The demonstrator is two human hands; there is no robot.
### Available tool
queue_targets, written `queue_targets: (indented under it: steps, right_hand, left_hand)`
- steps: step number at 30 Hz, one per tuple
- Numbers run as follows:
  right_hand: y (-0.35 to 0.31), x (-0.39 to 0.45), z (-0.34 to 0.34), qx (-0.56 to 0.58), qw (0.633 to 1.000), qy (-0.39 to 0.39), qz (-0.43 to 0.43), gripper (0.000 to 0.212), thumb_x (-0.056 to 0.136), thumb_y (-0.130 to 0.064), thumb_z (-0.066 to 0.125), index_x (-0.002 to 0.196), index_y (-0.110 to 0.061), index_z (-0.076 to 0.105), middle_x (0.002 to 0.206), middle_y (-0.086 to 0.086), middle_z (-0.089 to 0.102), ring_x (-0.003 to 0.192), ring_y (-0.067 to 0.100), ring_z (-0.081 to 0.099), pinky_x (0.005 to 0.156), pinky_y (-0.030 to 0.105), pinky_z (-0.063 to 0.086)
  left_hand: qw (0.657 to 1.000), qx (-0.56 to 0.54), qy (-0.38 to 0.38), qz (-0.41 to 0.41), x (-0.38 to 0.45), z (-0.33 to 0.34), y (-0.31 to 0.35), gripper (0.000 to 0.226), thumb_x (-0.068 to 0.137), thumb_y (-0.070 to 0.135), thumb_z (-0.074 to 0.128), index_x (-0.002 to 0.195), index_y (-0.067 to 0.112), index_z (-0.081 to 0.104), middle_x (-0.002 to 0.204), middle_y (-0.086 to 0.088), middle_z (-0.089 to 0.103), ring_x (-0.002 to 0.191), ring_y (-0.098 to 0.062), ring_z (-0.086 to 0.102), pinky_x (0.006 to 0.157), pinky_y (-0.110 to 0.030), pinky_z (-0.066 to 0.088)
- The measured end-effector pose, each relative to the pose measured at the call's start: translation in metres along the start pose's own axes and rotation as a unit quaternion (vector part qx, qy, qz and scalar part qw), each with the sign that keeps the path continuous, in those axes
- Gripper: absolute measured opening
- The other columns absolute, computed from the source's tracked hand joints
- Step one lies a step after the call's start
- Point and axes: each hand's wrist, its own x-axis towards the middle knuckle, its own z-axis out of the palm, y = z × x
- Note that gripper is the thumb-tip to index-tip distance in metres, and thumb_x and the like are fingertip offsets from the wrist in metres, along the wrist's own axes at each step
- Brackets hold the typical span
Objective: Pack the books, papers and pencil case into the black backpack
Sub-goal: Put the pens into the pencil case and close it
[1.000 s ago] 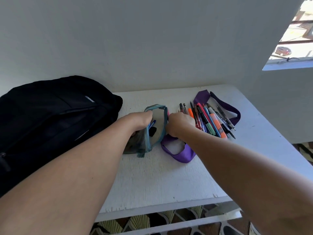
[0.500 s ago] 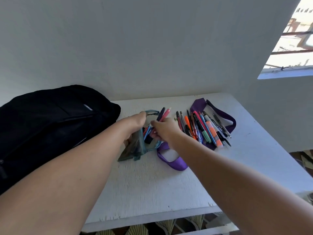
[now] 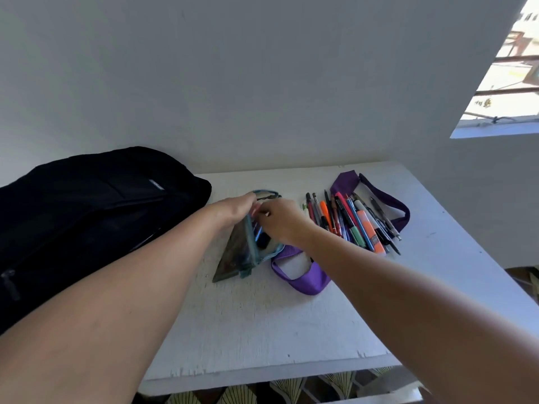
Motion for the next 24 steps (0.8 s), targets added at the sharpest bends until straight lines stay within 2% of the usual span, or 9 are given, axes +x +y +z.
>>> queue_targets:
  steps: [2, 4, 6, 10, 13, 15, 18, 21, 24]
  right_hand:
    - [0.018, -0.002, -0.014, 0.015, 0.997, 0.066, 0.029, 0.028, 0.103, -0.033, 0.055, 0.101, -0.012, 0.074, 0.087, 0.005, 0.072, 0.075, 0.025, 0.067, 0.062, 0.033, 0.053]
    - [0.039, -0.003, -0.027, -0.037, 0.992, 0.097, 0.072, 0.025, 0.099, -0.040, 0.059, 0.097, -0.017, 0.068, 0.088, 0.003, 0.069, 0.079, 0.027, 0.066, 0.064, 0.033, 0.053]
    - [0.056, -0.004, -0.032, -0.115, 0.984, 0.083, 0.107, 0.021, 0.096, -0.039, 0.061, 0.090, -0.018, 0.062, 0.087, 0.004, 0.065, 0.080, 0.029, 0.065, 0.060, 0.031, 0.049]
    - [0.071, -0.009, -0.028, -0.182, 0.974, 0.031, 0.134, 0.022, 0.096, -0.037, 0.064, 0.102, -0.015, 0.065, 0.092, 0.005, 0.063, 0.083, 0.030, 0.064, 0.064, 0.034, 0.053]
    - [0.069, -0.010, -0.020, -0.183, 0.972, 0.044, 0.139, 0.024, 0.097, -0.037, 0.063, 0.104, -0.013, 0.067, 0.096, 0.007, 0.065, 0.086, 0.030, 0.066, 0.071, 0.038, 0.058]
    - [0.065, -0.008, -0.017, -0.184, 0.972, 0.050, 0.138, 0.023, 0.097, -0.037, 0.063, 0.098, -0.014, 0.064, 0.093, 0.006, 0.065, 0.084, 0.029, 0.066, 0.066, 0.036, 0.056]
    - [0.061, -0.007, -0.015, -0.179, 0.973, 0.033, 0.143, 0.034, 0.096, -0.043, 0.065, 0.082, -0.014, 0.056, 0.085, 0.003, 0.063, 0.080, 0.026, 0.066, 0.064, 0.035, 0.054]
    - [0.058, -0.007, -0.011, -0.178, 0.970, 0.013, 0.163, 0.036, 0.094, -0.048, 0.067, 0.084, -0.015, 0.056, 0.081, 0.001, 0.060, 0.084, 0.026, 0.066, 0.080, 0.040, 0.057]
    - [0.053, -0.006, -0.010, -0.191, 0.965, -0.006, 0.177, 0.026, 0.096, -0.042, 0.064, 0.093, -0.017, 0.056, 0.081, -0.001, 0.057, 0.088, 0.029, 0.060, 0.103, 0.052, 0.041]
  left_hand:
    - [1.000, 0.010, -0.018, -0.010, -0.002, 0.007, 0.003, 0.045, 0.110, 0.037, 0.026, 0.081, 0.012, 0.050, 0.096, -0.014, 0.048, 0.079, -0.022, 0.046, 0.065, -0.028, 0.031]
    - [0.998, 0.019, -0.050, -0.013, 0.001, 0.016, 0.004, 0.052, 0.111, 0.042, 0.023, 0.122, 0.009, 0.060, 0.134, -0.022, 0.051, 0.113, -0.030, 0.054, 0.082, -0.029, 0.034]
    - [0.998, 0.037, -0.056, -0.011, 0.003, 0.020, 0.006, 0.062, 0.109, 0.048, 0.020, 0.152, 0.009, 0.043, 0.157, -0.018, 0.038, 0.139, -0.033, 0.041, 0.102, -0.036, 0.032]
    - [0.997, 0.043, -0.070, -0.011, 0.009, 0.020, 0.004, 0.066, 0.108, 0.049, 0.018, 0.157, 0.009, 0.034, 0.162, -0.018, 0.031, 0.145, -0.032, 0.034, 0.115, -0.041, 0.027]
    - [0.995, 0.055, -0.075, -0.025, 0.006, 0.018, 0.002, 0.068, 0.108, 0.053, 0.017, 0.160, 0.011, 0.028, 0.163, -0.017, 0.029, 0.146, -0.033, 0.033, 0.107, -0.041, 0.030]
    - [0.995, 0.052, -0.079, -0.025, 0.004, 0.016, 0.002, 0.067, 0.108, 0.051, 0.016, 0.160, 0.009, 0.027, 0.162, -0.019, 0.030, 0.143, -0.035, 0.035, 0.096, -0.038, 0.029]
    - [0.996, 0.043, -0.082, -0.015, -0.001, 0.014, 0.003, 0.063, 0.110, 0.046, 0.015, 0.161, 0.009, 0.021, 0.164, -0.020, 0.025, 0.147, -0.035, 0.029, 0.105, -0.038, 0.030]
    - [0.995, 0.053, -0.080, -0.020, -0.003, 0.013, 0.002, 0.066, 0.109, 0.048, 0.015, 0.162, 0.008, 0.020, 0.166, -0.019, 0.022, 0.149, -0.035, 0.028, 0.111, -0.040, 0.029]
    - [0.994, 0.071, -0.077, -0.021, -0.001, 0.013, 0.004, 0.067, 0.109, 0.048, 0.015, 0.160, 0.006, 0.024, 0.163, -0.022, 0.027, 0.145, -0.037, 0.033, 0.108, -0.042, 0.031]
